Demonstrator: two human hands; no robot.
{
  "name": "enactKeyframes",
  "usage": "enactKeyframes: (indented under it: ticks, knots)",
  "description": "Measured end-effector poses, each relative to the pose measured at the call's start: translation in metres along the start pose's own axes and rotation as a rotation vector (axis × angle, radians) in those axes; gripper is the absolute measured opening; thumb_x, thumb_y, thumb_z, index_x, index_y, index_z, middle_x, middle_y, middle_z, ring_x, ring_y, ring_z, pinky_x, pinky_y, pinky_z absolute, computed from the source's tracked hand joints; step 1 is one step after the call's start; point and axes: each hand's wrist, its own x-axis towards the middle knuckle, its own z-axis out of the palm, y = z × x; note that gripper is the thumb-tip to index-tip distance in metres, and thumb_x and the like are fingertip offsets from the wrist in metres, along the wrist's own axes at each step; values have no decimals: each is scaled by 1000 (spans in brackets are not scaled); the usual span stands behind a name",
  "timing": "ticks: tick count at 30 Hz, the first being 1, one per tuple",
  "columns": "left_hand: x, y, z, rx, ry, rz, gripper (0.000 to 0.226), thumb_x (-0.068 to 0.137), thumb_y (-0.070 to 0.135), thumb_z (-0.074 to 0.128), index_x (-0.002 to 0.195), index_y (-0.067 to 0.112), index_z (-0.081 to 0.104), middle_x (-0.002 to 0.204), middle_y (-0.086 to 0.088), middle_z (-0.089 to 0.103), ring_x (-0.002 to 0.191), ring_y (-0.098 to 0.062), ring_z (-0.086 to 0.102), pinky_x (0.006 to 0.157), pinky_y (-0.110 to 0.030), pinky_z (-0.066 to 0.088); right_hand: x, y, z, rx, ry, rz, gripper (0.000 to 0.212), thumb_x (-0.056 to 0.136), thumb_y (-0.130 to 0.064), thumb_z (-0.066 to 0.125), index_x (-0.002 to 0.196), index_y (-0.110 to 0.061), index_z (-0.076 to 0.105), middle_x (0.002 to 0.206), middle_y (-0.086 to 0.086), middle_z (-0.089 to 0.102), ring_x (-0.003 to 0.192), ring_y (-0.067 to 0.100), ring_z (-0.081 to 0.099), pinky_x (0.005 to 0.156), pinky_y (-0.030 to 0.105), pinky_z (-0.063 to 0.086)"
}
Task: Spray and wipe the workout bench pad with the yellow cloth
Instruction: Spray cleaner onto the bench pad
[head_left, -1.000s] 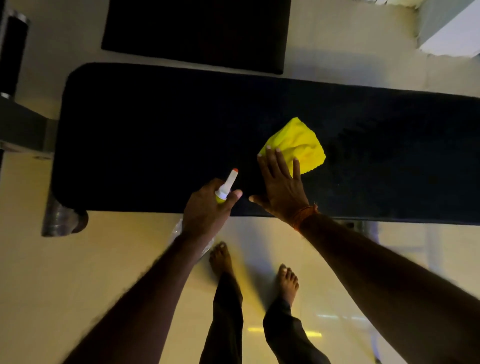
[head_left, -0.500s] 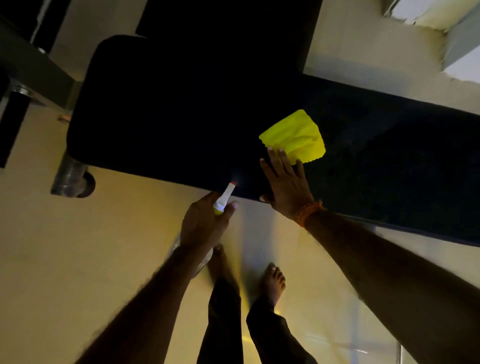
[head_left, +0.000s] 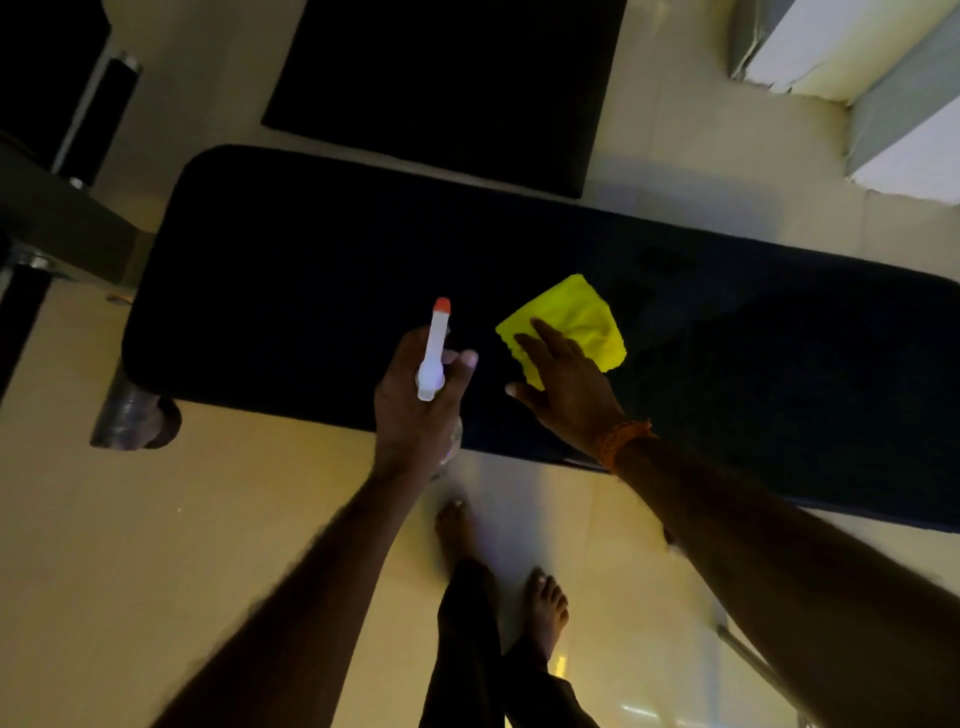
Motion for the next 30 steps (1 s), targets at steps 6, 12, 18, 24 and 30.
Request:
enactKeyframes:
  ticks: [6,12,18,24,30]
  knots:
    - [59,18,26,-112,-29,-59,24,91,29,73,111,24,62,97,13,68,96,3,66,81,-10,48,50,31,-29,154,180,524,87,90,-53,69,156,-9,32,160,16,33,144,39,36,111,55,40]
    - [94,16,37,-203,-125,-48,41,90,25,70,123,0,63,114,-12,70,110,-22,69,99,-42,56,76,48,-24,292,92,745,71,86,-52,74,137,-12,47,137,14,59,128,38,56,105,52,42]
    - [107,17,72,-197,-152,-130,20,94,8,67,114,4,65,105,0,71,99,2,69,85,-16,53,56,62,-34,376,212,568,41,97,-41,65,118,-7,58,103,18,72,100,43,67,82,43,48]
    - [101,50,139,-303,-212,-162,16,93,8,70,103,20,68,111,-14,71,110,-31,69,99,-47,55,8,105,-87,586,514,425,18,95,-31,68,95,-18,56,75,-9,55,68,0,54,68,21,47]
    - [95,77,202,-319,-314,-159,22,91,15,73,112,14,66,108,-3,70,102,-11,71,90,-24,56,-25,151,-123,802,556,442,15,101,-19,63,94,-8,56,82,5,59,73,6,54,67,20,48]
